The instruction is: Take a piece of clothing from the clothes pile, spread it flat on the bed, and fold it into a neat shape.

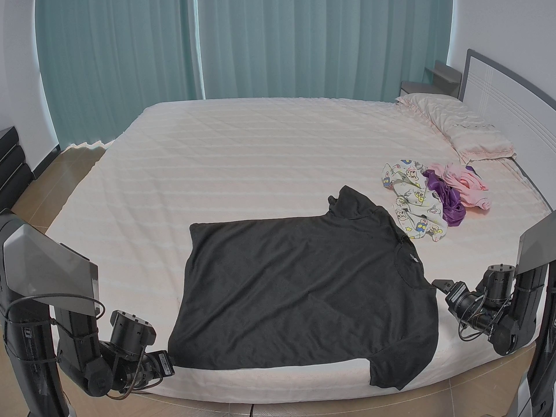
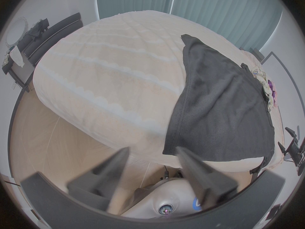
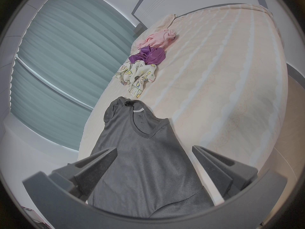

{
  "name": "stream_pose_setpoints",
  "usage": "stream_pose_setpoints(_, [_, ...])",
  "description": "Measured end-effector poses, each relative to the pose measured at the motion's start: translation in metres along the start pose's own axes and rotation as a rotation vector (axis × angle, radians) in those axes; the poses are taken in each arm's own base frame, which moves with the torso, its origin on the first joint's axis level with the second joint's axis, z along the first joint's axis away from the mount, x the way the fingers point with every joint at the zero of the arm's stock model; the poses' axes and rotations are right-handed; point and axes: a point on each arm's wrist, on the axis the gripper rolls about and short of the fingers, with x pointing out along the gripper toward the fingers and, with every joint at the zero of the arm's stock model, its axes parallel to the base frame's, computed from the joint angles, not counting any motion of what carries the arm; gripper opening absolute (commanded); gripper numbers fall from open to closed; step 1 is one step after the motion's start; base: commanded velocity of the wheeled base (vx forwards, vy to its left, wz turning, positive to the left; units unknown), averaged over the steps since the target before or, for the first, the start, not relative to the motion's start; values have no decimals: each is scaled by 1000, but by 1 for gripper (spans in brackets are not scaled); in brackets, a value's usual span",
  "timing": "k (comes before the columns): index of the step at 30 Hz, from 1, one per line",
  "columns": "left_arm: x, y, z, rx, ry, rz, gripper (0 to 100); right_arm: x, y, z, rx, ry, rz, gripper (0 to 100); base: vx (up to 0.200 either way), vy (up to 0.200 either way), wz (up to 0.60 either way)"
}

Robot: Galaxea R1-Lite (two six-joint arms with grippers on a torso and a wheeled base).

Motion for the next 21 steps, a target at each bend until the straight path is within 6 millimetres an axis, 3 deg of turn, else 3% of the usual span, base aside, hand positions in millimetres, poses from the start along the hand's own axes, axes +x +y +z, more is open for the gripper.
stream_pose_setpoints(6, [0,-2,5,-17,-28,-24,100,0,0,0,-4,1,-3,100,0,0,0])
stream_pose_setpoints(16, [-17,-13,33,-99,-172,-163,100,-1,0,-1,-5,3,-3,100,0,0,0])
stream_pose_setpoints(21, [-21,-16,42,-151,-212,-197,100,-1,0,-1,-6,4,-3,100,200,0,0])
